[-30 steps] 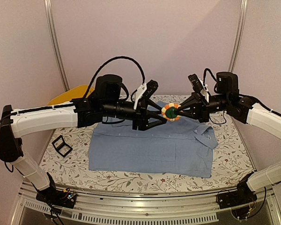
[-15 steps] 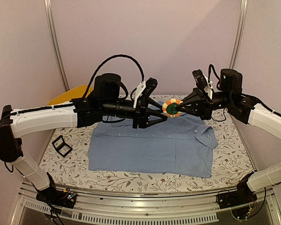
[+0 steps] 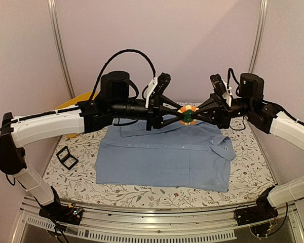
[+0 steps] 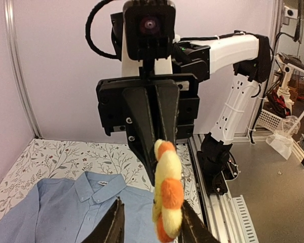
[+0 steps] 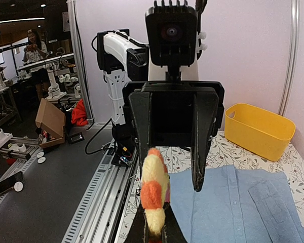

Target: Pin the brooch onto the clothing

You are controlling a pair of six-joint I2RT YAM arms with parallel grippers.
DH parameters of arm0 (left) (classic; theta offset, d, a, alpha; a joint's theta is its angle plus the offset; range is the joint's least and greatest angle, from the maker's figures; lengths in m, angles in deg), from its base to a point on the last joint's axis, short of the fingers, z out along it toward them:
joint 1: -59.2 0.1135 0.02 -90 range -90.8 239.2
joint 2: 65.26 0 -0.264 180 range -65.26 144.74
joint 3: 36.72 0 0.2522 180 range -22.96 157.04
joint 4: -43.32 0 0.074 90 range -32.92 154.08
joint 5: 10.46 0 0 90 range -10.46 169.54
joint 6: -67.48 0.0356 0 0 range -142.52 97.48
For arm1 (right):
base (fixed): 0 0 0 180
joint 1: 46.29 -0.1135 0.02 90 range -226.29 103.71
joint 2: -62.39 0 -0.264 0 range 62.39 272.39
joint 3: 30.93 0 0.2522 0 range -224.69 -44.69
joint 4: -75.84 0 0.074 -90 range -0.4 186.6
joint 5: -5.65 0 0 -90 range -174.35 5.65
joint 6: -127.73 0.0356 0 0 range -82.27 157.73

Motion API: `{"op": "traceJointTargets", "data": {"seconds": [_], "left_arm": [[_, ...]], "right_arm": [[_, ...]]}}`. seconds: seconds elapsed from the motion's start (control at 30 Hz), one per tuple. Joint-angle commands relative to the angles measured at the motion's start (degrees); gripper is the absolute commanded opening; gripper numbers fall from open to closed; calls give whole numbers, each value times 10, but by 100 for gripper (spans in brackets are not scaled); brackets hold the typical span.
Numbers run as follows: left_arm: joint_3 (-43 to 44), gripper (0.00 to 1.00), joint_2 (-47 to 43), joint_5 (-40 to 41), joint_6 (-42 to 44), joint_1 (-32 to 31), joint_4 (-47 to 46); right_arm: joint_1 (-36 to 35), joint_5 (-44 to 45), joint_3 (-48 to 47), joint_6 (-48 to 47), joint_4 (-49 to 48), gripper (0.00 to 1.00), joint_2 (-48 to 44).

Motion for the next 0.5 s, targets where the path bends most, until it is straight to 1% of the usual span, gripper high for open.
{"op": "traceJointTargets", "data": {"seconds": [0.0,0.07,0.33,0.4,0.47], "left_arm": [[21,34,21,-15,8,-5,2],[27,33,29,-16,11,-5,11],[36,22,33,-13,23,-4,23],[34,16,33,-14,23,-3,23],[33,8,32,-14,23,-3,22]], "right_arm": [[-3,3,-24,-9,4,0,7],[-3,4,-29,-10,4,0,10],[-3,2,-40,-20,9,0,27],[-4,3,-40,-21,10,0,29],[-3,2,-41,-21,10,0,31]]}}
